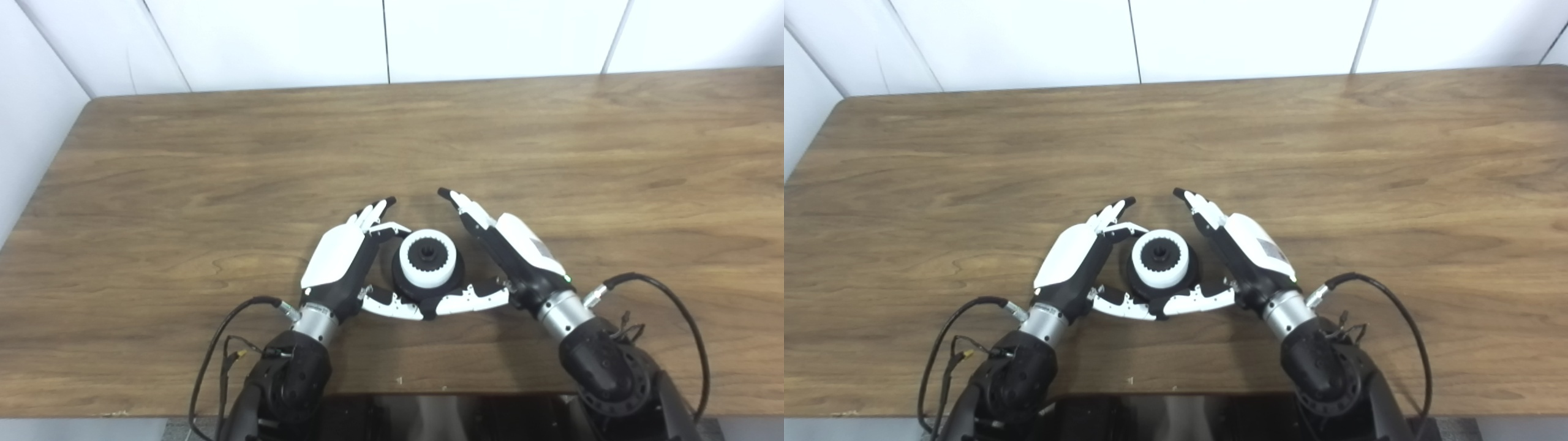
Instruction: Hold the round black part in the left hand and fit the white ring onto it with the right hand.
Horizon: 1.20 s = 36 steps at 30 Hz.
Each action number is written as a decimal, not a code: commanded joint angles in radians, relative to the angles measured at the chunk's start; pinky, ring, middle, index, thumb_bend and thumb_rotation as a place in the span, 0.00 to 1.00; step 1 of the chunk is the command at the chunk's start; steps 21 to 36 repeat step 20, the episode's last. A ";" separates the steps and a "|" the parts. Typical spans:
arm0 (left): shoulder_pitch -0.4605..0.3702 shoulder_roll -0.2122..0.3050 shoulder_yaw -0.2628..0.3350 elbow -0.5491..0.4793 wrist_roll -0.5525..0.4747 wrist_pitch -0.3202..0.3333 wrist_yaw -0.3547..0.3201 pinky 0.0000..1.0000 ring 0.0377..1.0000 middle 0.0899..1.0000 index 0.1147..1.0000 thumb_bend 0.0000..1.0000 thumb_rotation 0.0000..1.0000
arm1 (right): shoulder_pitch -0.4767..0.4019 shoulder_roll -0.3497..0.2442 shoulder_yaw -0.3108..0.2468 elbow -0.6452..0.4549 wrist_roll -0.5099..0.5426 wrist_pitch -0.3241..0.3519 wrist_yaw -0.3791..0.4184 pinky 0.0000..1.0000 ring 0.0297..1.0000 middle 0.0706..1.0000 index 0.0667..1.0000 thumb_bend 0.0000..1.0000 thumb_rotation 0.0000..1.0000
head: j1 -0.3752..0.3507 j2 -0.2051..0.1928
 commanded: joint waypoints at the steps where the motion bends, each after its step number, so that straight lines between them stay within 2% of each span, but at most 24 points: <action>1: -0.028 0.002 0.008 -0.050 0.002 -0.009 0.014 1.00 1.00 1.00 0.56 0.90 0.28 | -0.031 -0.004 -0.015 -0.040 0.006 0.003 0.015 0.97 1.00 1.00 1.00 1.00 0.44 | -0.002 0.001; 6: -0.027 0.006 0.010 -0.054 0.005 -0.003 0.010 1.00 1.00 1.00 0.56 0.90 0.28 | -0.029 -0.029 -0.052 -0.038 0.025 0.025 0.030 0.98 1.00 1.00 1.00 1.00 0.41 | -0.008 -0.001; 11: -0.028 0.010 0.013 -0.052 -0.001 -0.008 0.011 1.00 1.00 1.00 0.56 0.90 0.29 | -0.023 -0.057 -0.090 -0.026 0.053 0.016 0.025 0.97 1.00 1.00 1.00 1.00 0.36 | -0.016 -0.001; 16: -0.032 0.013 0.016 -0.048 -0.003 -0.014 0.013 1.00 1.00 1.00 0.56 0.90 0.29 | -0.009 -0.091 -0.137 -0.025 0.091 0.010 0.018 0.97 1.00 1.00 1.00 1.00 0.36 | -0.021 0.004; 18: -0.032 0.015 0.018 -0.045 -0.008 -0.018 0.016 1.00 1.00 1.00 0.56 0.90 0.29 | -0.004 -0.100 -0.150 -0.023 0.097 -0.001 0.010 0.91 1.00 1.00 1.00 1.00 0.37 | -0.023 0.001; 20: -0.031 0.017 0.021 -0.043 -0.011 -0.022 0.018 1.00 1.00 1.00 0.56 0.90 0.29 | 0.003 -0.101 -0.161 -0.027 0.100 -0.002 0.001 0.91 1.00 1.00 1.00 1.00 0.37 | -0.027 0.000; 36: -0.031 0.017 0.021 -0.043 -0.011 -0.022 0.018 1.00 1.00 1.00 0.56 0.90 0.29 | 0.003 -0.101 -0.161 -0.027 0.100 -0.002 0.001 0.91 1.00 1.00 1.00 1.00 0.37 | -0.027 0.000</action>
